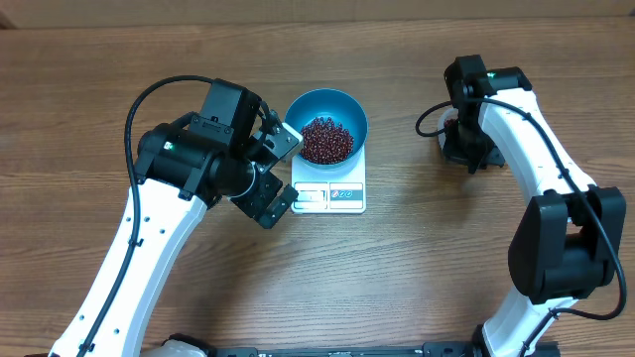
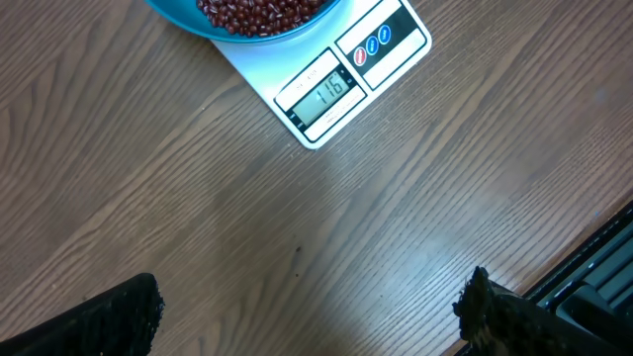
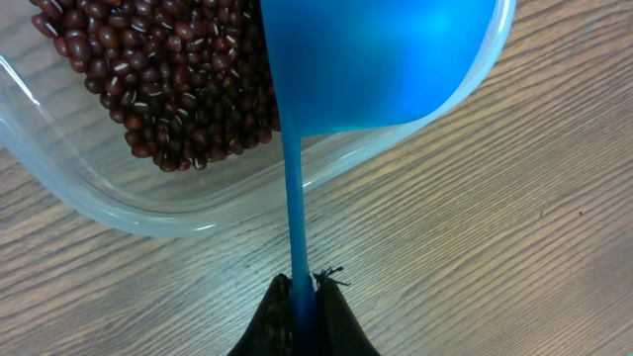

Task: Scoop item into bowl and weigh 150g on scale
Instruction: 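Lower the scoop into the tub with the right gripper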

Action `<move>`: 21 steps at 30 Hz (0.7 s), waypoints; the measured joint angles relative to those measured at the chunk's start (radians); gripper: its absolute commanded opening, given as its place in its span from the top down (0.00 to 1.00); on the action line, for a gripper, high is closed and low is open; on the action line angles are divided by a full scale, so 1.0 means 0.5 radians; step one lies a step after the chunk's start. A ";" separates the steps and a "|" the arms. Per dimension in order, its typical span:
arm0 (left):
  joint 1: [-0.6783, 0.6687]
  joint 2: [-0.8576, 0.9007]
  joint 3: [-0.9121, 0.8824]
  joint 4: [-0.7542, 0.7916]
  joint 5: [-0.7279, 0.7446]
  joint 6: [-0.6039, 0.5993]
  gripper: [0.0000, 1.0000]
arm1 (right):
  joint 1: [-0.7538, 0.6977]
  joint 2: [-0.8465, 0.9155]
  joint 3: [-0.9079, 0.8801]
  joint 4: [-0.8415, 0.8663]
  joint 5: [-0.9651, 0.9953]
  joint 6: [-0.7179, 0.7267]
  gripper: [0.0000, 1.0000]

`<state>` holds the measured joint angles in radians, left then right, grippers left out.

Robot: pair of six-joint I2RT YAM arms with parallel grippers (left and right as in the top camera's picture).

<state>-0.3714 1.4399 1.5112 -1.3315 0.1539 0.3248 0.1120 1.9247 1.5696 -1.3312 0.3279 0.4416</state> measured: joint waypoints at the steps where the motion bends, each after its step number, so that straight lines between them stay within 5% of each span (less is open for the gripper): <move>1: 0.000 0.000 0.000 0.000 0.000 0.000 0.01 | 0.000 0.000 0.000 0.000 -0.004 -0.002 0.96; 21: 0.000 0.000 0.000 0.000 -0.001 0.000 0.01 | 0.000 0.000 0.000 0.089 -0.310 -0.193 0.96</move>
<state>-0.3714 1.4399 1.5112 -1.3315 0.1535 0.3248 0.1120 1.9247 1.5696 -1.2865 0.1730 0.3450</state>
